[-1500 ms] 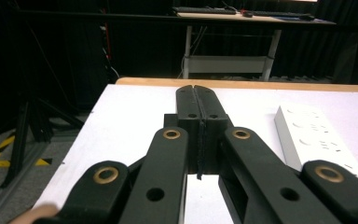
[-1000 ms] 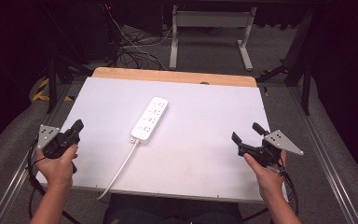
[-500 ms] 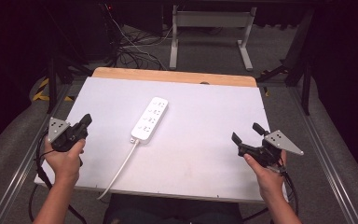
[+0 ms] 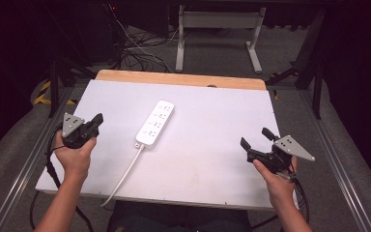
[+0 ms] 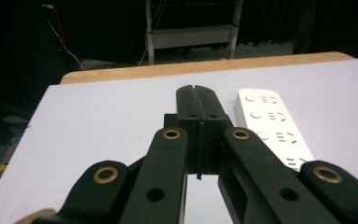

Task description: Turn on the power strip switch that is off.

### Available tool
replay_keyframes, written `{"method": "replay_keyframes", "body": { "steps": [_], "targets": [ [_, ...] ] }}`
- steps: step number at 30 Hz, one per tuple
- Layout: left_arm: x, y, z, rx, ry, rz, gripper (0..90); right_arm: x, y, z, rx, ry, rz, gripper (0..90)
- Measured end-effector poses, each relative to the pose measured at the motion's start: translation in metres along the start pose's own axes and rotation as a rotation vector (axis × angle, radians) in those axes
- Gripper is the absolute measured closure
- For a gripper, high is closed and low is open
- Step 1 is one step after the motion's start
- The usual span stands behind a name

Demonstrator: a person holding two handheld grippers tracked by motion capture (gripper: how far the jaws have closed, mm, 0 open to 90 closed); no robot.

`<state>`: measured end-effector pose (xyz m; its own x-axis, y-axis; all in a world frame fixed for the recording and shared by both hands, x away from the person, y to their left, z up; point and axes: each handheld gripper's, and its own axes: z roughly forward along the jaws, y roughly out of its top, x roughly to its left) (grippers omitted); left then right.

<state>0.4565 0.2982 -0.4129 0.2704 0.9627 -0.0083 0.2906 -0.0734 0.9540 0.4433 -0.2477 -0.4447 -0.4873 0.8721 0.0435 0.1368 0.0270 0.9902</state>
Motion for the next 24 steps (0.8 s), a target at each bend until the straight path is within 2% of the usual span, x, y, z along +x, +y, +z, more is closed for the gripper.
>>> {"method": "replay_keyframes", "body": {
  "steps": [3, 8, 10, 11, 12, 13, 18, 24],
  "targets": [
    [-0.006, 0.000, 0.014, 0.040, -0.024, 0.029, 90.0, 0.000, 0.000, -0.001, -0.001, 0.001, 0.000, 11.0],
    [-0.011, 0.000, 0.026, 0.084, -0.053, 0.047, 90.0, 0.000, 0.000, -0.001, -0.009, 0.000, 0.000, 11.7],
    [-0.014, -0.001, 0.037, 0.119, -0.086, 0.040, 90.0, 0.000, 0.001, -0.002, -0.010, 0.001, 0.002, 11.7],
    [-0.014, -0.001, 0.037, 0.119, -0.086, 0.040, 90.0, 0.001, 0.000, -0.002, -0.009, 0.000, 0.001, 11.8],
    [-0.016, -0.003, 0.047, 0.158, -0.123, 0.035, 90.0, 0.001, 0.000, -0.001, -0.009, 0.003, 0.000, 11.8],
    [-0.017, -0.004, 0.052, 0.173, -0.138, 0.036, 90.0, 0.001, 0.000, -0.001, -0.007, 0.002, -0.001, 11.7],
    [-0.024, -0.003, 0.073, 0.231, -0.182, 0.047, 90.0, 0.001, 0.000, 0.001, -0.005, 0.006, -0.001, 11.7],
    [-0.040, -0.006, 0.093, 0.319, -0.238, 0.091, 90.0, 0.000, 0.000, 0.003, -0.004, 0.008, 0.008, 11.2]
  ]
}}
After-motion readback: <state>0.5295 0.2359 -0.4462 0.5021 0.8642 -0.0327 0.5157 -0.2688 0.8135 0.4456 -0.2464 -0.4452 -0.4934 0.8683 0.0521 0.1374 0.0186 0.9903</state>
